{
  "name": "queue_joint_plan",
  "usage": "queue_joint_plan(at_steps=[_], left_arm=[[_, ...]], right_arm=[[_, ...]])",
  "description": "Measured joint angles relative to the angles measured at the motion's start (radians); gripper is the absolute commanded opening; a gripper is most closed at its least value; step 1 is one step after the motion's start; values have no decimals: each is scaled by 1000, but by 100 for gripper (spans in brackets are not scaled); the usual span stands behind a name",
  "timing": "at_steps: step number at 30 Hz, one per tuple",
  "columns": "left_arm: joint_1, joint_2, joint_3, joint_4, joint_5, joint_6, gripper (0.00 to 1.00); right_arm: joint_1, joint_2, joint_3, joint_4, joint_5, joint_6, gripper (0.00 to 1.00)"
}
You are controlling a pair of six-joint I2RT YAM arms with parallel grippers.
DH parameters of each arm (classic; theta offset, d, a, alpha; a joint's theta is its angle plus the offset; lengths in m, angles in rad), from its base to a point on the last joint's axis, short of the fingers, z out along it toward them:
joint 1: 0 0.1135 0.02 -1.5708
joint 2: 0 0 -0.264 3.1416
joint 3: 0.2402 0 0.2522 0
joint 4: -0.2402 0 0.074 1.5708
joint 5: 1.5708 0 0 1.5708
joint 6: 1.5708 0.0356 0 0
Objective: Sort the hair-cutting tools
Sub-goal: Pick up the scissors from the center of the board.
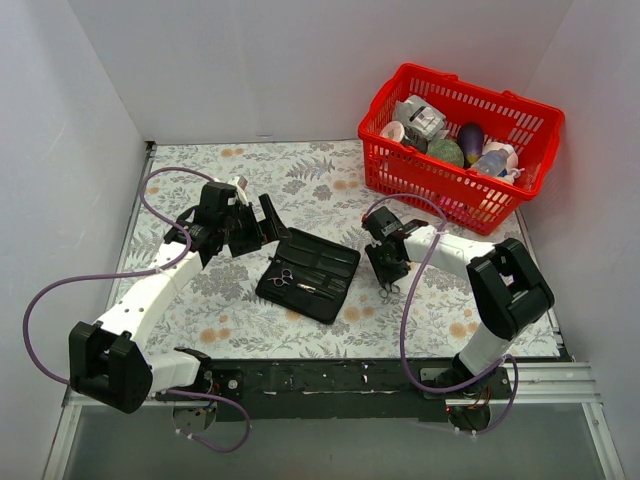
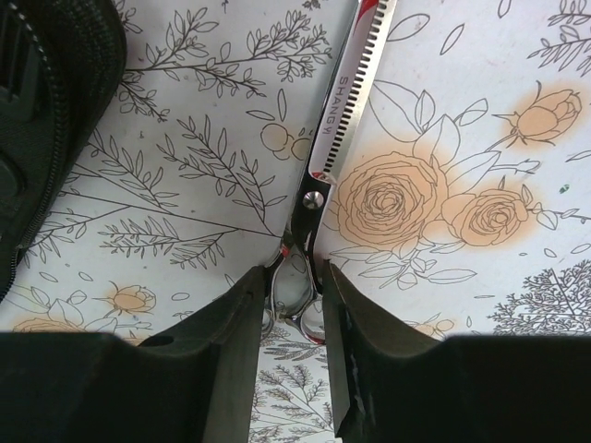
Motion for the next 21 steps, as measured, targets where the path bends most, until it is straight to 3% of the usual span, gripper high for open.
queue_joint_plan(at_steps=[2, 5, 6, 9, 21], left_arm=[[0, 0, 0, 0, 0, 2, 98], [0, 0, 0, 0, 0, 3, 98], [0, 0, 0, 0, 0, 3, 98], [0, 0, 0, 0, 0, 4, 98], [0, 4, -58, 38, 26, 1, 98]], right_arm=[[9, 3, 3, -3, 11, 9, 31], [28, 4, 4, -5, 39, 20, 20], [37, 4, 4, -5, 51, 25, 10], [60, 4, 4, -6, 90, 37, 1], [135, -16, 2, -66, 174, 72, 1]])
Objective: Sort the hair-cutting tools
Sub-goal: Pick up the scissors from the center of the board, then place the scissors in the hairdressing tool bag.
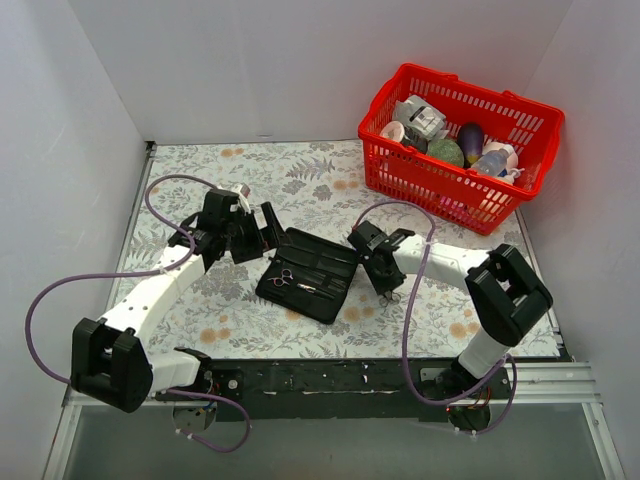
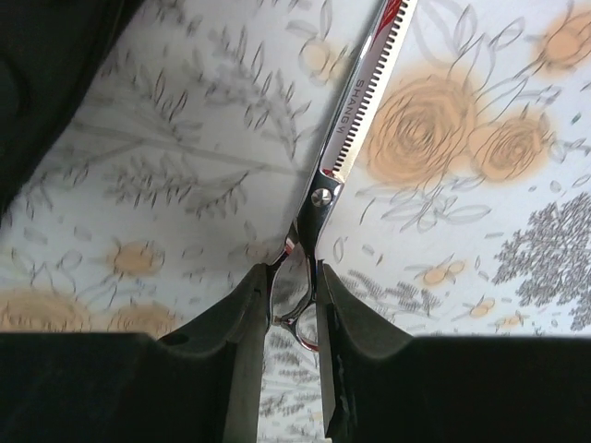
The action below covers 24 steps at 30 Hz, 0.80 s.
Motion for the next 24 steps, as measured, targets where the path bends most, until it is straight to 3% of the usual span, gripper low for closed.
queue_joint_plan(at_steps=[6, 12, 24], left_arm=[[0, 23, -29, 20, 27, -1, 98], [0, 75, -100, 79, 73, -10, 98], [-1, 141, -191, 131, 59, -60, 98]], right_arm=[[96, -79, 26, -161, -13, 6, 1], [214, -156, 175, -303, -10, 29, 1], [343, -207, 221, -359, -203, -54, 1]])
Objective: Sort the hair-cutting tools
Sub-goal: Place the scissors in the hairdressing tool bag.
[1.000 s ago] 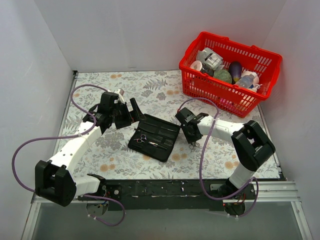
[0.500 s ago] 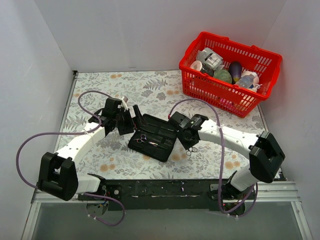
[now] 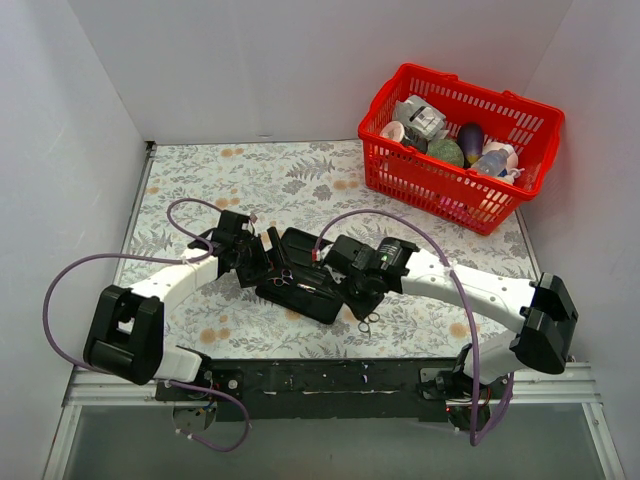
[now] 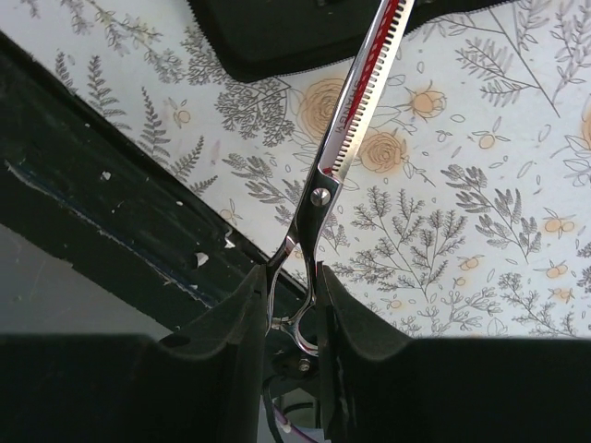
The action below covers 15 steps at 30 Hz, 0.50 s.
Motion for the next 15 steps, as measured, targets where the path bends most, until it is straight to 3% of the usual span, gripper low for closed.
queue_joint_plan(at_steps=[15], left_arm=[[0, 81, -10, 45, -21, -18, 98]], right_arm=[[14, 123, -33, 42, -189, -182, 1]])
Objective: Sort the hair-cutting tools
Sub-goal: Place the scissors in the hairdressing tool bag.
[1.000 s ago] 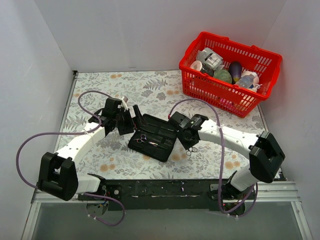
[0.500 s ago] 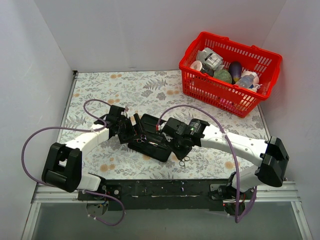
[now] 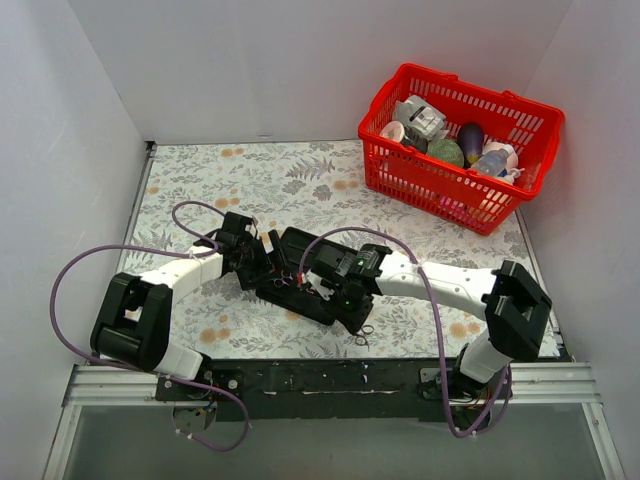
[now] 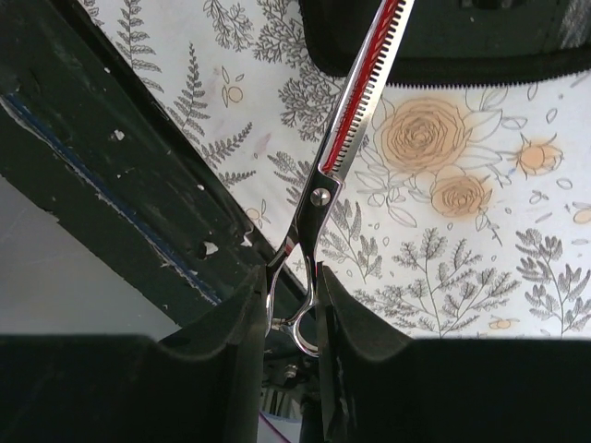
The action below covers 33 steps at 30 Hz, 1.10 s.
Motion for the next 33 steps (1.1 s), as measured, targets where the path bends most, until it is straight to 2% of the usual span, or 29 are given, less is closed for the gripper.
queue_joint_plan(at_steps=[14, 33], left_arm=[[0, 10, 11, -13, -8, 0, 98], [-2, 10, 18, -27, -12, 8, 98]], right_arm=[[0, 136, 0, 83, 13, -187, 1], [6, 215, 40, 132, 53, -293, 1]])
